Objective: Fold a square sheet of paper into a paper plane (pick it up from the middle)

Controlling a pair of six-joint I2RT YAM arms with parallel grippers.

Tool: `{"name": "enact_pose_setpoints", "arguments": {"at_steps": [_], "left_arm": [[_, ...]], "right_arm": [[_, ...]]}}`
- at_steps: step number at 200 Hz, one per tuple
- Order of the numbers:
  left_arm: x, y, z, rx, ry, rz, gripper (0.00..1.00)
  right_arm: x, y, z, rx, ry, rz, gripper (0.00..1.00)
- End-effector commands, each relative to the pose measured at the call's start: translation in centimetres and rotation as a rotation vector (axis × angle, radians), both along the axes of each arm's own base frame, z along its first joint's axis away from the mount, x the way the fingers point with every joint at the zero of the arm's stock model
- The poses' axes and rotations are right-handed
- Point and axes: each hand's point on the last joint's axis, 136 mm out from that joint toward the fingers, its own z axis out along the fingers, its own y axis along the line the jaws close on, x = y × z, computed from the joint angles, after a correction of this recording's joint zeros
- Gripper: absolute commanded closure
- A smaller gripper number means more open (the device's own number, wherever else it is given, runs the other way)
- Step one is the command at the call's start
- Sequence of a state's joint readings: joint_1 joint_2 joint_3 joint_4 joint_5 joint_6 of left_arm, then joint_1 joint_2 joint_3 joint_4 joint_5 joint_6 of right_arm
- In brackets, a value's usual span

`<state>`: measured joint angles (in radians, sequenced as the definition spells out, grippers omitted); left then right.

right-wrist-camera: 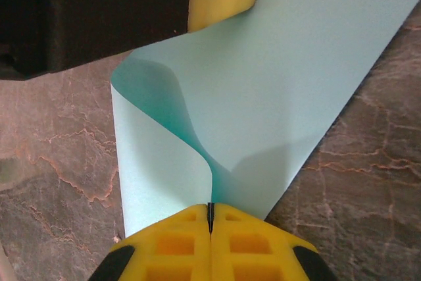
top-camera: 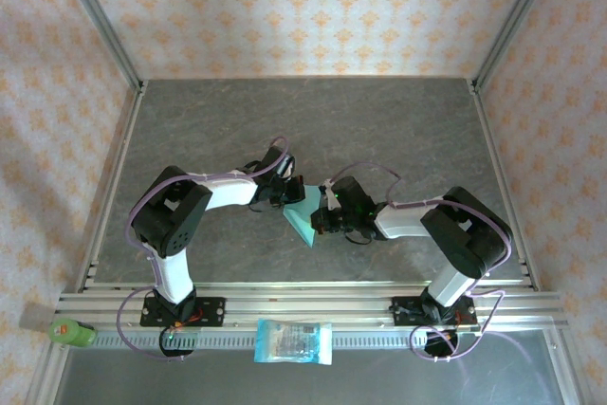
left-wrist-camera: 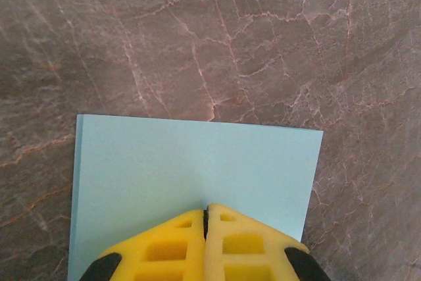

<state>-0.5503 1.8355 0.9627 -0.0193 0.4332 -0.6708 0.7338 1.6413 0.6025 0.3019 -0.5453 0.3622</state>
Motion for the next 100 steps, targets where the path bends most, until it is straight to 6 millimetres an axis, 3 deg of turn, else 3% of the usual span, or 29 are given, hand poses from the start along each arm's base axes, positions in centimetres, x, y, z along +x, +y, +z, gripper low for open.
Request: {"name": "enact_pose_setpoints", "arguments": {"at_steps": [1,100], "left_arm": [[-1.2,1.0,-1.9,0.081,0.047,-0.009,1.0],[-0.7,1.2,-1.1,0.086,0.024,0.013,1.0]], "right_arm": [[0.9,-0.1,-0.1,-0.022,-0.021,-0.016,1.0],[0.6,-0.7,-1.1,-0.054,-0.005,-0.024,1.0]]}}
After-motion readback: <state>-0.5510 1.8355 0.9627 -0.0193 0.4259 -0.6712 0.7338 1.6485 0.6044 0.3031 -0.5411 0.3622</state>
